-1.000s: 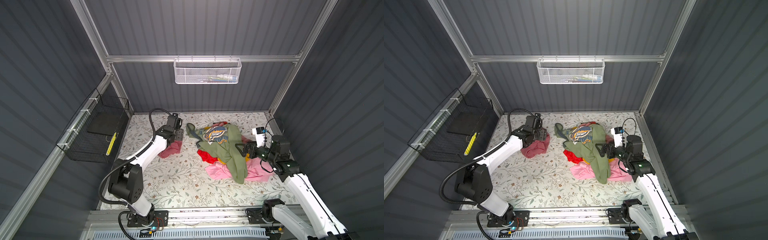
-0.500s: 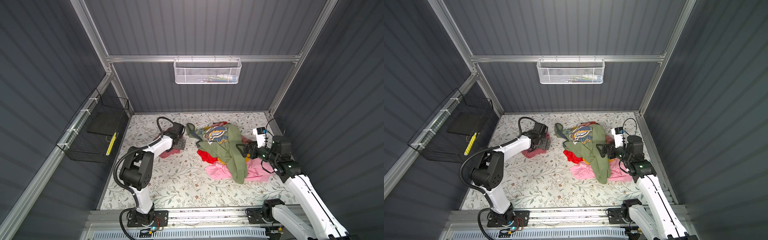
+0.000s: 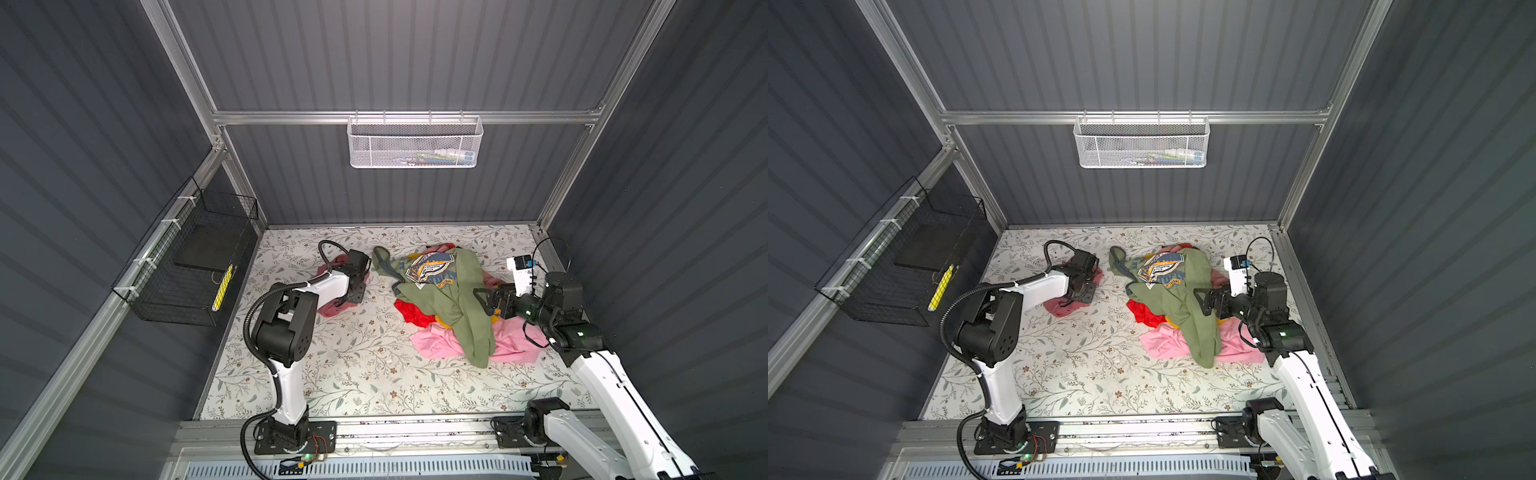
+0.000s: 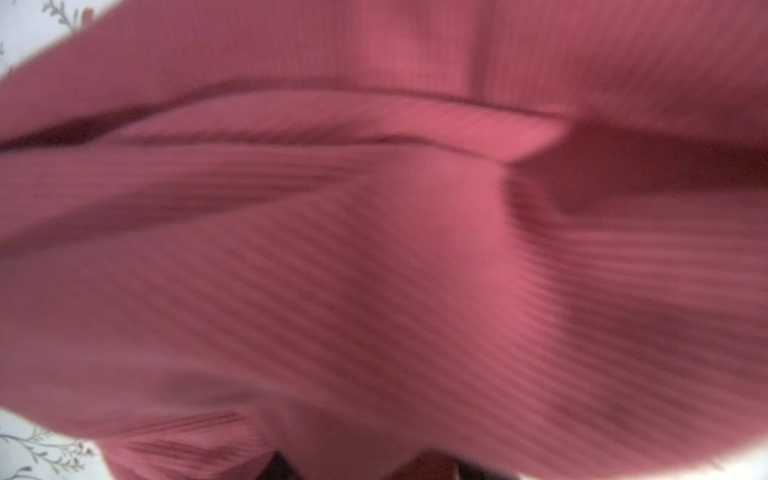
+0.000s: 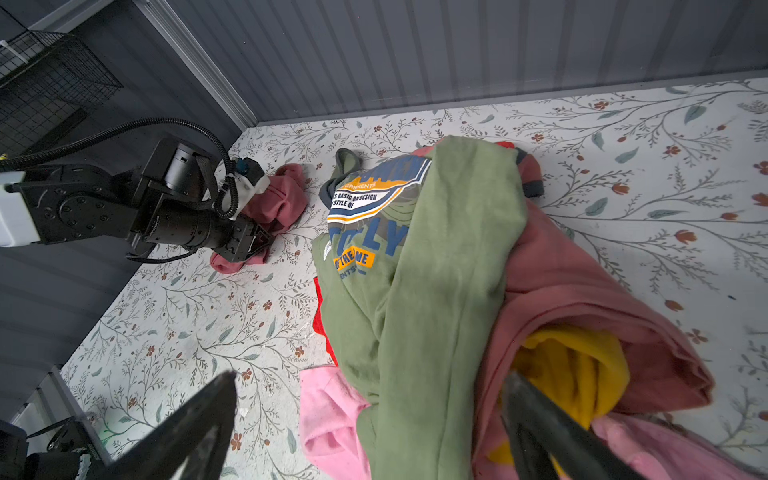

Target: Pick out a specific cloth from the pile

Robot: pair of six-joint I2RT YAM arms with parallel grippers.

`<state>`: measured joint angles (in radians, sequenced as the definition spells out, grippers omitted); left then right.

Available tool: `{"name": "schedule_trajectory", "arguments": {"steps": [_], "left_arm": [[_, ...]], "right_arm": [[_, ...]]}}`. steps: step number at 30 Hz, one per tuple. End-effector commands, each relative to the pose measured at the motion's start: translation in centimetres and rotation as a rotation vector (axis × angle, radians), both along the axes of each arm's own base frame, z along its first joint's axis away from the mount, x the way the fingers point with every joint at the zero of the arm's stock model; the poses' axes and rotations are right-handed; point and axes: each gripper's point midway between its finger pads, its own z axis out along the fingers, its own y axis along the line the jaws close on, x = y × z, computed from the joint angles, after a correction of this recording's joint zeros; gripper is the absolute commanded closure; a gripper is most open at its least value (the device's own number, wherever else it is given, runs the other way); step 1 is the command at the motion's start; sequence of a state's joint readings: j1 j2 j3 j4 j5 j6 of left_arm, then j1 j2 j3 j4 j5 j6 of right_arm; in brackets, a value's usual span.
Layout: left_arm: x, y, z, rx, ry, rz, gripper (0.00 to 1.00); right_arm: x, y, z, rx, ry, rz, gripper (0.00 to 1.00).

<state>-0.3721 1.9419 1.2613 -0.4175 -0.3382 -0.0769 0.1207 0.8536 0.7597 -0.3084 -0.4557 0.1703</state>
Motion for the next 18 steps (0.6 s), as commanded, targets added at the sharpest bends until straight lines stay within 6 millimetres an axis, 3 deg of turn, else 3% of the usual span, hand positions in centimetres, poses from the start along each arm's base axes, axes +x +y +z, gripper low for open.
{"name": "schedule_trajectory", "arguments": {"steps": [1, 10, 18], "left_arm": [[0.3, 2.2, -0.2, 0.035, 0.014, 0.006, 0.67], [2.8, 5.8, 1.3, 0.146, -0.02, -0.003, 0.72], [2.7, 8.8, 0.5, 0.205, -0.007, 0.043, 0.72]], "right_arm": [[0.1, 0.0, 1.1, -0.016, -0.034, 0.004, 0.01], [0.3, 0.0, 0.9, -0.015, -0.031, 0.004, 0.01], [0.4, -0.4, 0.4, -0.034, -0.027, -0.019, 0.01]]}}
